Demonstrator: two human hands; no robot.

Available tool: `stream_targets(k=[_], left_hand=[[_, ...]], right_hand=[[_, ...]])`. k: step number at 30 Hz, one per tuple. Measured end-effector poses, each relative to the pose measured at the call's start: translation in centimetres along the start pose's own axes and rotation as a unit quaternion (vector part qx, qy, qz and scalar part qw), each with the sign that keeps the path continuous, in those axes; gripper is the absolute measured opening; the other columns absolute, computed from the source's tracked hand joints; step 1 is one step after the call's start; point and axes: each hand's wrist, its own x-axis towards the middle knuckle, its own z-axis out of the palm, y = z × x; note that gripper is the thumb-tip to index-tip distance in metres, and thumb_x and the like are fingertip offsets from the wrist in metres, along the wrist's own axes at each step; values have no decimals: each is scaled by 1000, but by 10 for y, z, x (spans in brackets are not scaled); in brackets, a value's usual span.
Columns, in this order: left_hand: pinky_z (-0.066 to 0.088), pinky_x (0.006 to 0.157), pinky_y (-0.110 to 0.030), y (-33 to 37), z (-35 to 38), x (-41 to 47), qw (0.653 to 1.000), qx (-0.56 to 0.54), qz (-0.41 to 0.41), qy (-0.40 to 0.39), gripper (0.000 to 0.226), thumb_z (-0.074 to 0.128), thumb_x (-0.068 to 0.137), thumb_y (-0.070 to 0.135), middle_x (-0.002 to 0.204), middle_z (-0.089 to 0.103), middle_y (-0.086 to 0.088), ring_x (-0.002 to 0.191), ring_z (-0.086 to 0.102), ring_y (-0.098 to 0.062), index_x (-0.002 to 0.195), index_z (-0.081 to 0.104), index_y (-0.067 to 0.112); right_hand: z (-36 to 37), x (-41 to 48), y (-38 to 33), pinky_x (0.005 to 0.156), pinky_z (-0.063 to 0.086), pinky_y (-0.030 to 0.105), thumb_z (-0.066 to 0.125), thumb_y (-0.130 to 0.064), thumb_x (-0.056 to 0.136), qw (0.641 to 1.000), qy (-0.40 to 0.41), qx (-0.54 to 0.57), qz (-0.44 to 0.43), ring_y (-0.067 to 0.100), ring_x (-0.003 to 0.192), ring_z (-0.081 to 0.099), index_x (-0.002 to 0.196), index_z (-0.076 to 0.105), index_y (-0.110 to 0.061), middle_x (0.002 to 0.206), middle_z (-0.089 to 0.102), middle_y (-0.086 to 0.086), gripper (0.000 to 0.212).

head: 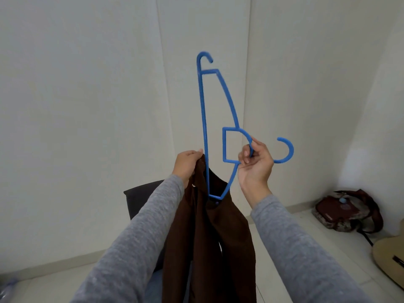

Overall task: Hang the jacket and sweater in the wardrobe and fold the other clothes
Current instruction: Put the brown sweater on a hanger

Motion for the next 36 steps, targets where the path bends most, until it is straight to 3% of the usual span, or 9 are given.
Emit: stream_targets(k=[3, 7, 10, 13, 19, 23, 29, 33, 36], left_hand=[[52, 64, -28, 8, 0, -4, 1000, -27, 5, -6, 21, 54, 93, 17, 76, 61, -12, 67, 59, -20, 83, 63, 1], [52, 87, -41, 18, -13, -3, 997, -77, -6, -22, 26, 57, 92, 25, 90, 62, -16, 86, 61, -27, 97, 63, -1], [54, 70, -31, 26, -24, 0, 996, -89, 11, 5, 19, 58, 92, 22, 84, 59, -15, 78, 59, -26, 94, 59, 3], [47, 49, -18, 26, -44, 6, 997, -26, 22, 68, 24, 57, 93, 22, 67, 56, -5, 60, 54, -15, 76, 59, 5], [44, 54, -18, 5, -78, 9, 991, 26, 12, 128, 27, 53, 95, 23, 69, 54, -1, 64, 51, -11, 71, 59, 12], [44, 57, -24, 3, -79, 9, 989, 61, 32, 134, 28, 57, 92, 25, 68, 50, -6, 65, 48, -17, 71, 57, 8], [44, 48, -13, 20, -66, -4, 995, 70, 54, 46, 24, 59, 92, 27, 67, 55, 0, 60, 52, -8, 76, 63, 9], [37, 41, -13, 24, -55, -13, 998, -5, 52, 28, 24, 56, 94, 20, 55, 55, 4, 41, 48, -2, 72, 61, 10], [35, 38, -15, 31, -55, -17, 996, -68, 47, 38, 26, 55, 95, 20, 42, 50, 10, 34, 43, -2, 70, 59, 11]], right_hand=[[1, -3, 8, 45, 29, 18, 43, -1, 89, 1000, 17, 21, 5, 10, 44, 35, 75, 59, -7, 49, 42, 1, 22], [-19, -7, 20, 43, 29, 18, 43, -1, 88, 999, 44, 7, 30, 10, 42, 33, 71, 60, -8, 48, 40, 1, 24], [-30, -9, 25, 46, 26, 20, 43, -1, 88, 995, 20, -84, 46, 10, 43, 31, 69, 61, -9, 48, 41, 1, 28], [-37, -6, 20, 46, 25, 22, 44, 5, 87, 980, -27, -193, 42, 11, 44, 34, 66, 65, -10, 47, 42, 1, 33], [-51, 3, 4, 44, 30, 24, 49, 9, 85, 942, -102, -312, 69, 16, 48, 37, 71, 64, 0, 47, 43, 4, 23], [-31, 3, 4, 41, 25, 19, 46, 12, 84, 963, -93, -239, 84, 12, 45, 37, 57, 65, -9, 45, 40, 2, 39], [19, 0, -8, 43, 20, 21, 43, 11, 83, 980, -115, -164, 21, 10, 40, 34, 48, 63, -16, 44, 40, 0, 48], [17, -6, 1, 44, 20, 22, 41, 10, 83, 976, -122, -174, 36, 9, 40, 33, 47, 63, -19, 43, 39, -2, 51], [-19, -15, 19, 48, 19, 24, 40, 4, 85, 977, -71, -185, 78, 10, 41, 29, 49, 61, -18, 44, 36, -1, 47]])
